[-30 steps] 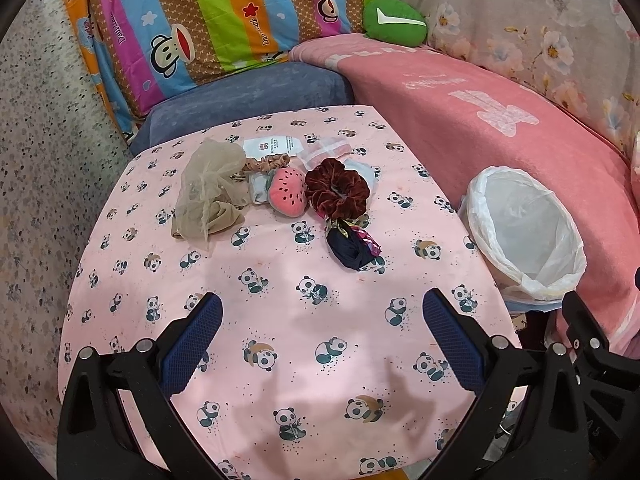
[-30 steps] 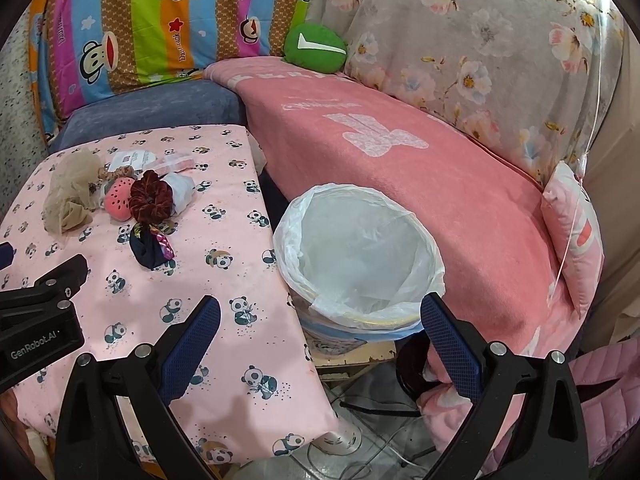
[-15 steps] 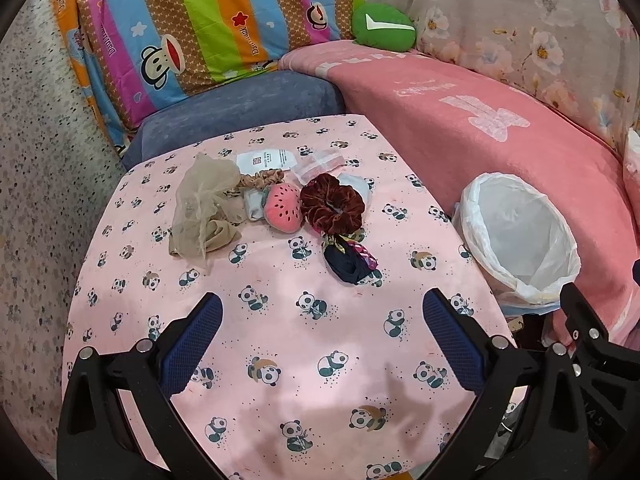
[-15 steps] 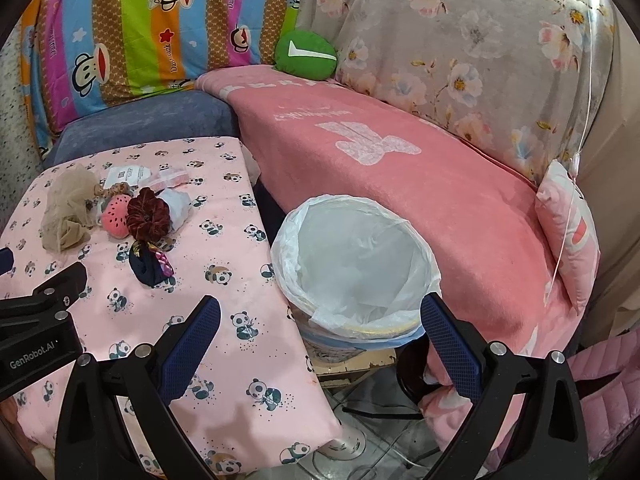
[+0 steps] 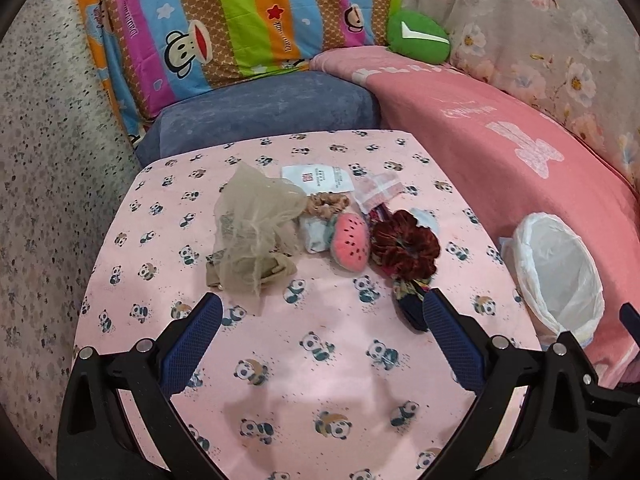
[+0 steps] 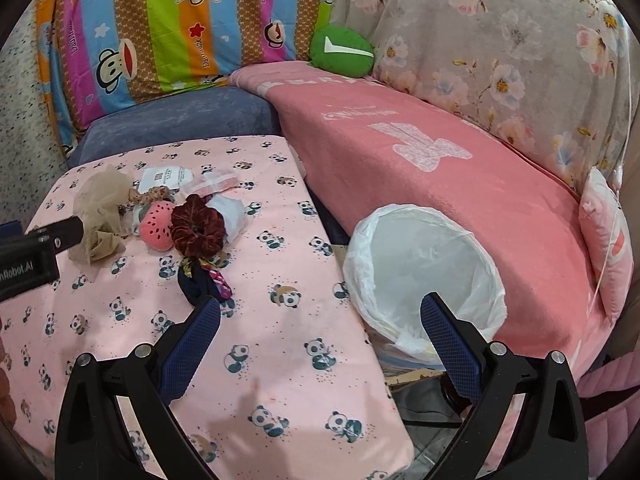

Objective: Collect trash
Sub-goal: 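Grasp the beige sheer fabric with the left tool while the right tool grasps the dark red scrunchie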

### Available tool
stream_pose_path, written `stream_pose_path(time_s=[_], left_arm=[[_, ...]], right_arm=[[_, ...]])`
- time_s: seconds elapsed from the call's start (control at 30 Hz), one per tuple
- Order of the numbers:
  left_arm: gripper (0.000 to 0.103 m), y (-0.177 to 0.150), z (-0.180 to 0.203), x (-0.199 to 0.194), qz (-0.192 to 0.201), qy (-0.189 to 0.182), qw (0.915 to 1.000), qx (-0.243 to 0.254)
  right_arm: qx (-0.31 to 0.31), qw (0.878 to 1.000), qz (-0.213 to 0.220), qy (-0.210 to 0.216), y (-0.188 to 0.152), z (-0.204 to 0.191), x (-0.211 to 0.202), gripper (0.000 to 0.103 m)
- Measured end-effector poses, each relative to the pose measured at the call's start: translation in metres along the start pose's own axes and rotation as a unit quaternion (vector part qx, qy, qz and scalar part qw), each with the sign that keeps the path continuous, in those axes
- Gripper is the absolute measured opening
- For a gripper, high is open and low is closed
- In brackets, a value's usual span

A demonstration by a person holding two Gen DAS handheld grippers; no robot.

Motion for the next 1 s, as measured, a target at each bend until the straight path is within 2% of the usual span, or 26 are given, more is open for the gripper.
stream_pose_path(time_s=[0.23, 0.57, 0.67, 0.83, 0.87, 0.9, 0.93, 0.97, 1.0], left_arm=[[0.096, 0.02, -0.047, 0.042, -0.009, 0.017, 0.9992, -0.036], [0.096, 0.034, -0.068, 0.104, -0.037, 0.038, 0.9982, -0.029], [0.09, 0.035, -0.072, 0.116, -0.044, 0.032, 0.9979, -0.035], [0.058, 0.034, -0.075, 0.131, -0.063, 0.005, 0.9972, -0.041], [0.055, 0.034, -0.075, 0.133, -0.065, 0.0, 0.997, -0.043], [0.042, 0.033, -0.075, 0.134, -0.068, -0.007, 0.9967, -0.044], [0.024, 0.033, -0.074, 0.135, -0.071, -0.012, 0.9965, -0.043], [0.016, 0.033, -0.073, 0.137, -0.075, -0.017, 0.9962, -0.041], [0.006, 0.033, -0.073, 0.137, -0.077, -0.019, 0.9959, -0.043]], right_arm=[[0.0, 0.999, -0.023, 0.041, 0.01, -0.035, 0.041, 0.096], [-0.007, 0.997, -0.029, 0.068, 0.037, -0.079, 0.101, 0.095], [-0.008, 0.997, -0.035, 0.071, 0.042, -0.088, 0.121, 0.094], [0.001, 0.994, -0.061, 0.087, 0.04, -0.098, 0.149, 0.074], [0.003, 0.994, -0.067, 0.091, 0.039, -0.099, 0.152, 0.071], [0.004, 0.993, -0.073, 0.094, 0.037, -0.101, 0.157, 0.063], [0.004, 0.992, -0.077, 0.097, 0.036, -0.102, 0.16, 0.053], [0.003, 0.992, -0.081, 0.1, 0.034, -0.103, 0.163, 0.046], [0.003, 0.99, -0.088, 0.107, 0.032, -0.105, 0.166, 0.032]])
Point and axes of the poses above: each gripper's, at about its wrist camera, not at the fingertips, and x roughly the way its jaws point, z to its right, y to its top, the point moved 4 cm from there along x, roughly the way its jaws point, and after that the axes turned 5 degrees about z, right-handed, at the moved point
